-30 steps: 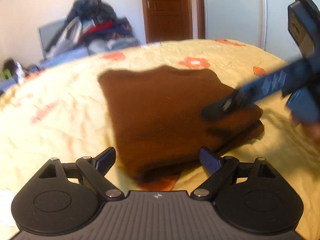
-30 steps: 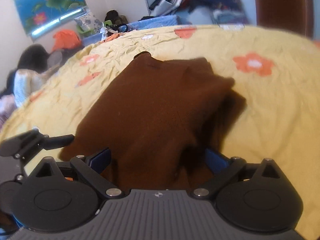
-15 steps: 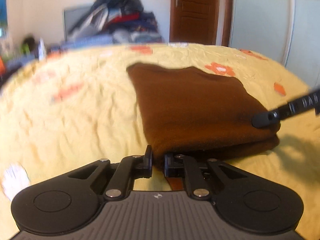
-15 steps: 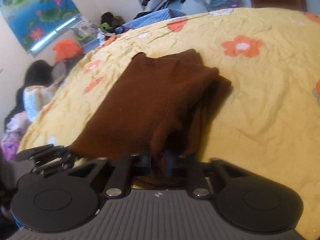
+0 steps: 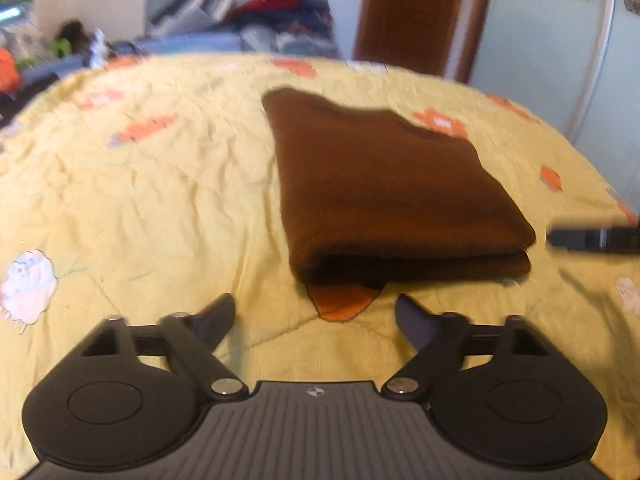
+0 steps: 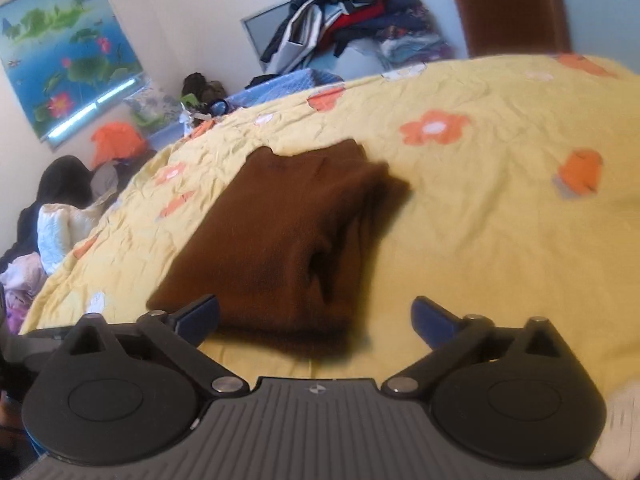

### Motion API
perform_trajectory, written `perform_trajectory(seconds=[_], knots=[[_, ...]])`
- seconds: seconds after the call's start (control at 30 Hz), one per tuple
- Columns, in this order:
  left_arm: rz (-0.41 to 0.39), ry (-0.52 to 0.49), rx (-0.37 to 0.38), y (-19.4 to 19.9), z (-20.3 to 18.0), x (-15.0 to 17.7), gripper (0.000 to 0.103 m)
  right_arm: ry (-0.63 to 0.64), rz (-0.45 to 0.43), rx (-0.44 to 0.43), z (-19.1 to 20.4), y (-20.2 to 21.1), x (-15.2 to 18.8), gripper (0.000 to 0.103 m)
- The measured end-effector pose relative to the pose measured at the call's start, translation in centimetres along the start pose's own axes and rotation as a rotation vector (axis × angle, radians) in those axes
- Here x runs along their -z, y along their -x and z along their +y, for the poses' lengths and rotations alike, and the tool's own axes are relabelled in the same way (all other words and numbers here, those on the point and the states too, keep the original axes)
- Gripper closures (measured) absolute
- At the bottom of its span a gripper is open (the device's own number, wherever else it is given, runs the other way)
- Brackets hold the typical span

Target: Fold small clothes

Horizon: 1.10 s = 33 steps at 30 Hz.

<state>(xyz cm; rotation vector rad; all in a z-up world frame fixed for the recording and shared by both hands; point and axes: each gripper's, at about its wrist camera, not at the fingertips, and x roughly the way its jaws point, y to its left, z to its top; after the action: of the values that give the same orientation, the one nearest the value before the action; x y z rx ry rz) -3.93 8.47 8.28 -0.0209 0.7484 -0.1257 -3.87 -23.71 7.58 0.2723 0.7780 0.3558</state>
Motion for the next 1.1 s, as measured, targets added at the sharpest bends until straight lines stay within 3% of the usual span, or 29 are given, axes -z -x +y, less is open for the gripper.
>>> perform_trajectory(seconds=[0.07,0.1,0.2,0.27,0.33,0.47,0.5,0.73,1.1], knots=[[0.046,-0.038,-0.026,-0.8,-1.0,0.1,0.014,-0.005,0.054,0.054,0.1,-1.2,1.3,0.000],[0.072,-0.051,-0.040,-1.2,-1.4,0.2,0.014,0.011,0.037,0.074,0.5,-1.3,1.8,0.000],[0.055,-0.103,-0.063,-1.5,-2.4,0.4,0.012,0.007,0.001,0.106,1.3,-1.7,2.5,0.000],[0.057,-0.086,-0.053,-1.9,-2.3,0.4,0.002,-0.022,-0.031,0.137,1.5,-2.1,2.6,0.000],[0.033,-0.070,-0.067,-2.2,-2.1,0.6,0.000,-0.020,-0.060,0.182,1.9,-2.7,2.7,0.000],[-0.026,-0.084,-0.069,-1.6,-2.5,1.7,0.000,0.099,-0.100,0.325,4.0,-4.4,3.9,0.000],[-0.028,-0.080,-0.064,-1.5,-2.4,1.8,0.000,0.096,-0.127,0.335,4.1,-4.5,4.3,0.000],[-0.033,-0.076,-0.052,-1.6,-2.1,1.7,0.000,0.155,-0.095,0.384,4.4,-5.2,4.1,0.000],[-0.035,-0.072,-0.061,-1.6,-2.2,1.8,0.000,0.151,-0.101,0.387,4.5,-4.8,4.5,0.000]])
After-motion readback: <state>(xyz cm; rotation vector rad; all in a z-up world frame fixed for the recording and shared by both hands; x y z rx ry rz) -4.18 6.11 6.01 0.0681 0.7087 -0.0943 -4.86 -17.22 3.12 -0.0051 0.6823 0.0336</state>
